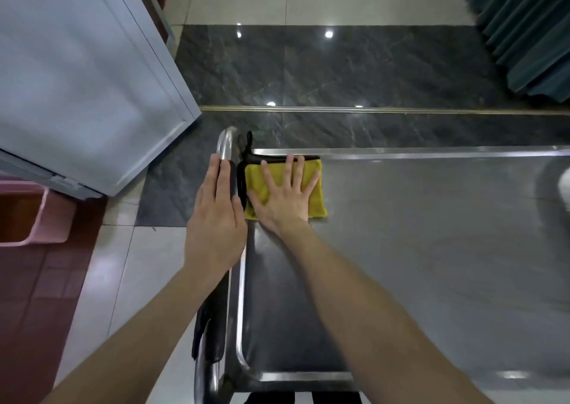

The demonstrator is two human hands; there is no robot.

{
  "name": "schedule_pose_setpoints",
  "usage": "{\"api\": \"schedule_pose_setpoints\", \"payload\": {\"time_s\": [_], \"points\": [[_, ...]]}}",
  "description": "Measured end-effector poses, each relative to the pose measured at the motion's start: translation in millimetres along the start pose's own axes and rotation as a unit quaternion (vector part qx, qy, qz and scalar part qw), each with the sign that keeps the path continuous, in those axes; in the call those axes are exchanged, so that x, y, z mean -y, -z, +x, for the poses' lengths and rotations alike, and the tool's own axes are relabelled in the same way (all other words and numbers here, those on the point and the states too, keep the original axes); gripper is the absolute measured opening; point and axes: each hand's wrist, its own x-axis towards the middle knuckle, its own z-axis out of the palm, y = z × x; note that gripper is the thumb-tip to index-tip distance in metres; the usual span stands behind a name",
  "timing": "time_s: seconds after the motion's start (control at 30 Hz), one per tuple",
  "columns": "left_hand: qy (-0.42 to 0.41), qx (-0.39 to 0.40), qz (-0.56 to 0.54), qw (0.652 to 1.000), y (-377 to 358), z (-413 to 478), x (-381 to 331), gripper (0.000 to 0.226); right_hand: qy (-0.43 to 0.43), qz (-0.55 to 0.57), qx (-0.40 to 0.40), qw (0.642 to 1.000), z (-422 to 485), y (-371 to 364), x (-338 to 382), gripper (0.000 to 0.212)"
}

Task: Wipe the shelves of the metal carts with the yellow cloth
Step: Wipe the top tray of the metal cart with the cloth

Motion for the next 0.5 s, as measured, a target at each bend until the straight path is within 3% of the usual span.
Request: {"api": "schedule_pose_setpoints", "payload": {"time_s": [0.1, 0.27, 0.33, 0.5], "points": [[0.002, -0.005, -0.012, 1.0, 1.0, -1.1, 1.2, 0.062, 0.012, -0.014, -0.003, 1.0, -4.0, 2.3, -38.2, 0.081], [-0.001, -0.009, -0.009, 1.0, 0.3, -1.1, -1.5, 0.063, -0.114, -0.013, -0.011, 0.993, -16.2, 23.0, -159.3, 0.088], [0.009, -0.003, -0.014, 1.0, 0.7, -0.7, -3.5, 0.063, -0.105, -0.013, -0.014, 0.994, -9.8, 21.8, -138.5, 0.088], [0.025, 0.002, -0.022, 0.999, 1.1, 0.5, -2.8, 0.063, 0.028, -0.012, 0.001, 1.0, 8.5, 4.4, -10.0, 0.074]]}}
